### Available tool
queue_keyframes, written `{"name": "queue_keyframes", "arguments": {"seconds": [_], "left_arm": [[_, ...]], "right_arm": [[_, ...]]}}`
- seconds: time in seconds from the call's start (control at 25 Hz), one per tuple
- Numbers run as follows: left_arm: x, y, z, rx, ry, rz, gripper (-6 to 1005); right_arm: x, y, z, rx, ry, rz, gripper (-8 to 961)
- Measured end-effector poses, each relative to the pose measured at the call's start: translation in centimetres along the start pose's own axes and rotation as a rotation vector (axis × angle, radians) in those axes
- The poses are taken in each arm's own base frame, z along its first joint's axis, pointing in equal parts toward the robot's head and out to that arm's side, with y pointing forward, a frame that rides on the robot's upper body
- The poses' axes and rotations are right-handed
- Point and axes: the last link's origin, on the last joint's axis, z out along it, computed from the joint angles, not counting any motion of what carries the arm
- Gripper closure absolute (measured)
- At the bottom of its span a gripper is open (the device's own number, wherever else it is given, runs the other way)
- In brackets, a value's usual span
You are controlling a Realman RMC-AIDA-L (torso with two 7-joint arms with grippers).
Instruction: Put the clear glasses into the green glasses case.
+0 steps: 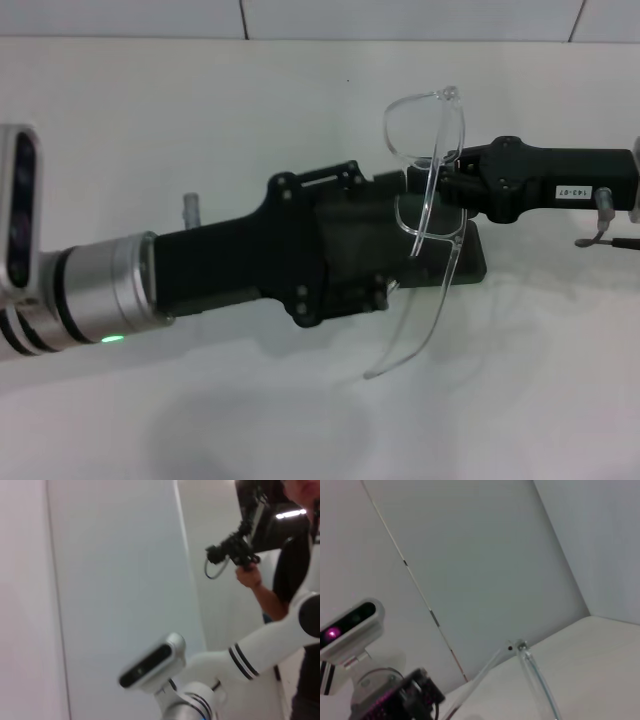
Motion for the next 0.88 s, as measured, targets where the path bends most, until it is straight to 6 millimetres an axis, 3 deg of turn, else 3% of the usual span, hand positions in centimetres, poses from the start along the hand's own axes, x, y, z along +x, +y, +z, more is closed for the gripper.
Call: {"name": "queue_keyframes", "arguments": {"seconds": [0.2, 0.4, 0.88], "left_arm": [[0.7, -0.2, -0.2, 0.020, 0.052, 0.008, 349], [1.3, -0.4, 1.3, -0.070, 0.065, 0.017, 349], [0.7, -0.5, 3.4, -0.216, -0.029, 0.040, 350]], "right_arm": [[0.1, 0.0, 0.2, -0.005, 0.019, -0.005, 822], [0.3, 0.2, 0.6, -0.023, 0.040, -0.004, 821], [0.2, 2.0, 0.6, -0.181, 0.123, 0.016, 818]]}}
